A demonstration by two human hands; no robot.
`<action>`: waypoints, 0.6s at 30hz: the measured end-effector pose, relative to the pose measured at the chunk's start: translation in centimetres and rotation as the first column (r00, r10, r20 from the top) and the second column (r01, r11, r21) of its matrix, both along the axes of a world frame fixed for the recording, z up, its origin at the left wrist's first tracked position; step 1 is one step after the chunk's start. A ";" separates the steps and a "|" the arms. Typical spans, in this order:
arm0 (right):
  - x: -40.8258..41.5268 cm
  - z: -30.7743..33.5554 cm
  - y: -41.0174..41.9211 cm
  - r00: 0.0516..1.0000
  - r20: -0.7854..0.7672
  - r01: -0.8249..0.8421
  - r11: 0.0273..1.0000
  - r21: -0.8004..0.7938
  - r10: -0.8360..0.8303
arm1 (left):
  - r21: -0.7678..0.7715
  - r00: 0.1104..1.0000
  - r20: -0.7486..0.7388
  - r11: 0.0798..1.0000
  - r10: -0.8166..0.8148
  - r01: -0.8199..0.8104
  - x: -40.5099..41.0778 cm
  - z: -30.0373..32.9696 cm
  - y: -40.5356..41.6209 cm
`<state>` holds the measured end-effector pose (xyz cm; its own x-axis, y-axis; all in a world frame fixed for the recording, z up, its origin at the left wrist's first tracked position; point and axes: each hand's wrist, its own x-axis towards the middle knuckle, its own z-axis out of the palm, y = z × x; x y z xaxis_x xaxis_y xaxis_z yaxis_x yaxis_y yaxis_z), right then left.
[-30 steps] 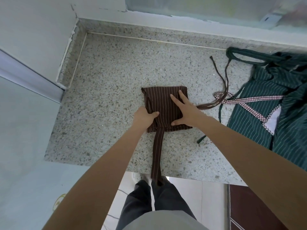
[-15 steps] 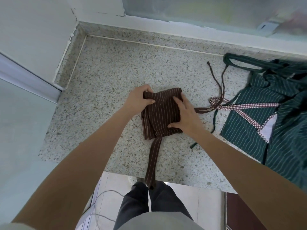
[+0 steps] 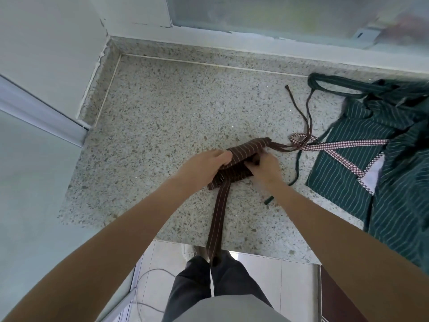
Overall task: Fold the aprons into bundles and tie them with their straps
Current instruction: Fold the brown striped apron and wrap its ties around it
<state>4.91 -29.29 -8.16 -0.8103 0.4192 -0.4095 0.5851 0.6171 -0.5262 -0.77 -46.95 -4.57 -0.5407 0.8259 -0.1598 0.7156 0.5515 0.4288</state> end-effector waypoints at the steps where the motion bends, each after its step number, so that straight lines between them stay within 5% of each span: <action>1: -0.3 0.5 0.5 0.994 0.020 0.108 0.979 -0.171 -0.107 | -0.008 0.999 -0.046 1.000 -0.014 0.013 0.3 -0.2 0.0; 4: -0.8 2.2 1.9 0.909 0.165 0.400 0.694 -0.598 -0.382 | -0.083 0.988 -0.134 0.994 -0.077 0.066 1.1 -0.5 -0.1; 7: -0.8 2.1 2.7 0.883 0.181 0.433 0.602 -0.671 -0.433 | -0.244 0.961 -0.165 0.953 -0.224 0.181 1.2 -1.0 -0.3; 11: -0.2 0.3 2.8 0.952 0.020 0.283 0.852 -0.441 -0.306 | -0.400 0.927 -0.048 0.857 -0.373 0.324 1.2 -2.1 -0.7; 15: 0.8 -0.4 2.1 0.969 -0.143 0.163 0.957 -0.239 -0.201 | -0.261 0.941 0.034 0.906 -0.336 0.333 1.2 -2.7 -1.6; 18: 1.7 0.0 1.0 0.953 -0.235 -0.103 0.935 0.339 0.190 | -0.247 0.930 0.028 0.899 -0.367 0.362 1.3 -3.5 -2.1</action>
<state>6.58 -28.32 -8.20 -0.9319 0.3603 -0.0409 0.3448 0.8455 -0.4078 0.50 -49.07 -8.05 -0.2138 0.9024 -0.3742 0.8934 0.3356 0.2987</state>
